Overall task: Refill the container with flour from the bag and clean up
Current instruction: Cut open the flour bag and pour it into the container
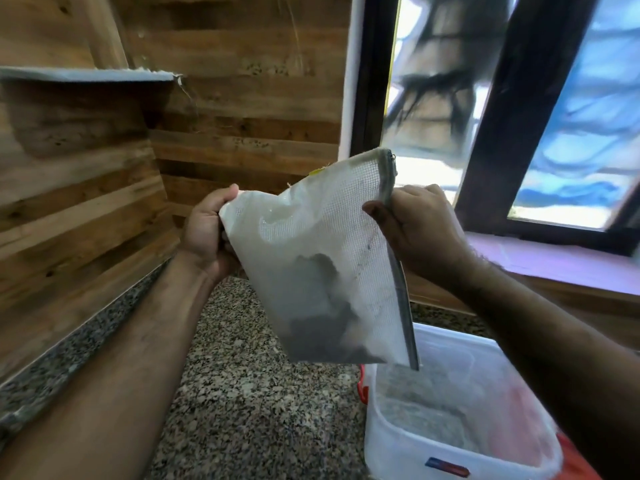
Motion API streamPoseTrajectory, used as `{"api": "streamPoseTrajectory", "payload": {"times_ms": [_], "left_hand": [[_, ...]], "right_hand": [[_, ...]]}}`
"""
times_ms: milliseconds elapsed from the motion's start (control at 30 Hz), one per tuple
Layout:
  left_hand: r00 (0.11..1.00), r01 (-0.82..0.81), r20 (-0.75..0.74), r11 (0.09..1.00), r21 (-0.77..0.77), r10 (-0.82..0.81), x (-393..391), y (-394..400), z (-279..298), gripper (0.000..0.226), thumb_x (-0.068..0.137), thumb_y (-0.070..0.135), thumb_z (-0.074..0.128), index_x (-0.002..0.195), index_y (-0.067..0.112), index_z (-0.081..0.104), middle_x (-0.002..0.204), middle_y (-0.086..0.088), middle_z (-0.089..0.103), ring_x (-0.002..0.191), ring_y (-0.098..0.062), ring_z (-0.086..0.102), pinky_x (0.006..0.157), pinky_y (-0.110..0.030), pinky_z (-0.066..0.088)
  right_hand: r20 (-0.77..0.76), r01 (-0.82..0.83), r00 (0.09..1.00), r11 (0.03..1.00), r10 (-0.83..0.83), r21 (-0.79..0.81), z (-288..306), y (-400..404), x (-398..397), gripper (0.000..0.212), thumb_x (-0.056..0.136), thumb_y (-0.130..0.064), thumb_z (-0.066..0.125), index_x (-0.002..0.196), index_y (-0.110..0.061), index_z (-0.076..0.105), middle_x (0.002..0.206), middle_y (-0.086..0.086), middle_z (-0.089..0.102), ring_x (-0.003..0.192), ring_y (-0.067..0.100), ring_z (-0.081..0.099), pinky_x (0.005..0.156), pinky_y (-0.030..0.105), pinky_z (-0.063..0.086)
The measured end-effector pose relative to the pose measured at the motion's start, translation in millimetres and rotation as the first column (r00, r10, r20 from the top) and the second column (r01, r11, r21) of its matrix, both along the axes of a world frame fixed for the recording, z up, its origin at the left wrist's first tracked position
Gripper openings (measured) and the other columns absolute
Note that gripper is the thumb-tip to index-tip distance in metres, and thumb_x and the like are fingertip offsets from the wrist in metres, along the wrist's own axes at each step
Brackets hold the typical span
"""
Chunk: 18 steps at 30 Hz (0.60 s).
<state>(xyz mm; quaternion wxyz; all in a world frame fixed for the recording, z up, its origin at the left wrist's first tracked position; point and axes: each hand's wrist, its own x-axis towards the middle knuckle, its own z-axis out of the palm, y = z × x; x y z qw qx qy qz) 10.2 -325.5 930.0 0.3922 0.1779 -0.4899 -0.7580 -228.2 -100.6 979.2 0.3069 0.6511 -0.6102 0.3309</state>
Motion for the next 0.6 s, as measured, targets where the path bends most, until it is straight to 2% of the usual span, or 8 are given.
{"api": "streamPoseTrajectory", "payload": {"times_ms": [67,167,233,333,400,467,533,600], "left_hand": [[0.999,-0.034,0.004,0.999,-0.028,0.035,-8.9,15.0,7.4,0.045,0.074,0.055,0.083,0.087,0.012,0.081,0.068,-0.007,0.048,0.064,-0.022,0.032,0.064,-0.037,0.02],[0.996,-0.081,0.024,0.996,-0.036,0.082,-23.7,38.4,17.0,0.042,0.098,0.046,0.06,0.077,0.014,0.076,0.048,0.003,0.042,0.044,-0.012,0.029,0.054,-0.03,0.013],[0.995,-0.088,0.039,0.996,-0.033,0.089,-32.5,54.6,23.7,0.047,0.106,0.04,0.049,0.076,0.012,0.072,0.042,0.006,0.038,0.035,-0.008,0.025,0.042,-0.022,0.015],[0.99,-0.101,0.094,0.993,-0.055,0.105,-42.7,70.0,25.3,0.044,0.106,0.04,0.049,0.076,0.011,0.062,0.041,0.006,0.036,0.034,-0.009,0.025,0.043,-0.025,0.012],[0.982,-0.129,0.128,0.988,-0.082,0.139,-48.3,80.4,26.2,0.043,0.106,0.04,0.052,0.074,0.012,0.056,0.04,0.007,0.036,0.033,-0.009,0.028,0.046,-0.027,0.014],[0.979,-0.144,0.131,0.984,-0.106,0.158,-56.4,99.4,32.6,0.044,0.109,0.037,0.051,0.074,0.01,0.056,0.039,0.008,0.04,0.031,-0.007,0.034,0.04,-0.02,0.024],[0.973,-0.166,0.139,0.977,-0.131,0.184,-66.9,117.7,40.5,0.053,0.112,0.03,0.048,0.063,0.011,0.058,0.038,0.009,0.046,0.029,-0.005,0.041,0.035,-0.015,0.033],[0.963,-0.198,0.152,0.968,-0.155,0.222,-75.2,125.9,45.4,0.061,0.111,0.029,0.051,0.052,0.016,0.056,0.039,0.009,0.046,0.029,-0.006,0.041,0.035,-0.014,0.033]], "right_hand": [[0.02,-0.022,1.0,1.0,0.023,-0.015,-3.6,6.3,-13.6,0.039,0.109,-0.046,0.044,0.076,-0.027,0.043,0.064,-0.01,0.044,0.054,0.014,0.038,0.073,0.034,0.032],[0.074,-0.018,0.997,1.0,0.019,-0.014,-12.8,17.5,-33.1,0.039,0.109,-0.047,0.045,0.075,-0.027,0.044,0.062,-0.012,0.042,0.049,0.007,0.034,0.071,0.034,0.034],[0.115,-0.007,0.993,1.0,0.007,-0.002,-21.1,25.9,-42.5,0.042,0.109,-0.049,0.045,0.074,-0.025,0.043,0.06,-0.013,0.04,0.049,0.009,0.035,0.07,0.033,0.033],[0.157,-0.039,0.987,0.999,0.043,-0.025,-33.7,39.9,-53.4,0.04,0.108,-0.046,0.047,0.074,-0.025,0.047,0.06,-0.012,0.043,0.051,-0.003,0.038,0.059,0.022,0.029],[0.192,-0.053,0.98,0.998,0.059,-0.036,-42.7,48.1,-61.9,0.044,0.109,-0.044,0.047,0.074,-0.019,0.054,0.062,-0.008,0.05,0.05,0.004,0.042,0.055,0.019,0.029],[0.243,-0.047,0.969,0.999,0.051,-0.023,-52.1,55.2,-71.4,0.049,0.109,-0.046,0.045,0.076,-0.012,0.058,0.062,-0.002,0.055,0.05,0.012,0.048,0.053,0.024,0.034],[0.288,-0.037,0.957,0.999,0.039,-0.013,-60.1,62.2,-78.1,0.053,0.109,-0.048,0.044,0.076,-0.009,0.058,0.062,0.002,0.056,0.05,0.02,0.051,0.05,0.032,0.04],[0.309,-0.039,0.95,0.999,0.044,-0.023,-66.2,70.3,-82.5,0.052,0.108,-0.048,0.044,0.073,-0.01,0.055,0.06,0.003,0.053,0.05,0.023,0.05,0.05,0.032,0.04]]}}
